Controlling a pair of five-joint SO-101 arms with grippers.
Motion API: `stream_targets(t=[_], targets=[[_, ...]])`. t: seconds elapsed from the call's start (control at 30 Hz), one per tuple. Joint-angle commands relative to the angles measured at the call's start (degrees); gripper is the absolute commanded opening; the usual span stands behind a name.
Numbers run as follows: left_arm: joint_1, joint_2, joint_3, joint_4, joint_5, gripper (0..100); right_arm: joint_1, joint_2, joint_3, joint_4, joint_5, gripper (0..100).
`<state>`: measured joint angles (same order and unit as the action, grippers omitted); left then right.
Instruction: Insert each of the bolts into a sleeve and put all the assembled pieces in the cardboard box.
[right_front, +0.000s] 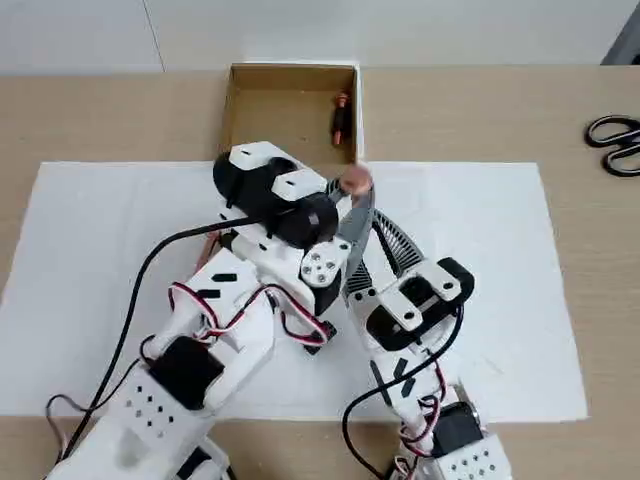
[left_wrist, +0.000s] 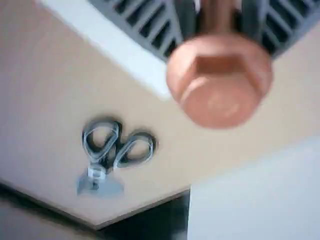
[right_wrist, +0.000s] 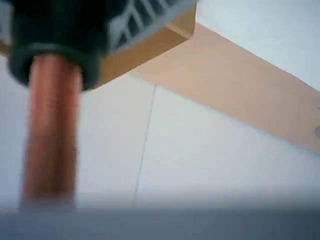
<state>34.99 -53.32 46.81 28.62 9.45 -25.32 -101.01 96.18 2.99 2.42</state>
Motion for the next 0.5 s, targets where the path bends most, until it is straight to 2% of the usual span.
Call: stream_targets(t=[0.0,0.1,0.17,0.33,0.47], targets=[[-1.49,-0.53,-0.57,6.77,-0.35,9,-0.04,-0.66,0.35,-1.27,0.97,0.4],[-1.41,-0.53,-0.57,10.64,-0.35,26,-0.04,-0.66,0.35,-1.27,4.22,0.4],[-1.41,-0.53,-1.01,12.31,-0.09,33,-0.04,-0.66,0.35,-1.27,5.36,0.4],[-1.85,-0.53,-4.53,13.54,-0.35,34,-0.04,-0.66,0.35,-1.19,5.27,0.4],[-5.36,-0.53,-11.38,13.8,-0.35,34,0.04,-0.31,0.35,-0.75,5.27,0.4]])
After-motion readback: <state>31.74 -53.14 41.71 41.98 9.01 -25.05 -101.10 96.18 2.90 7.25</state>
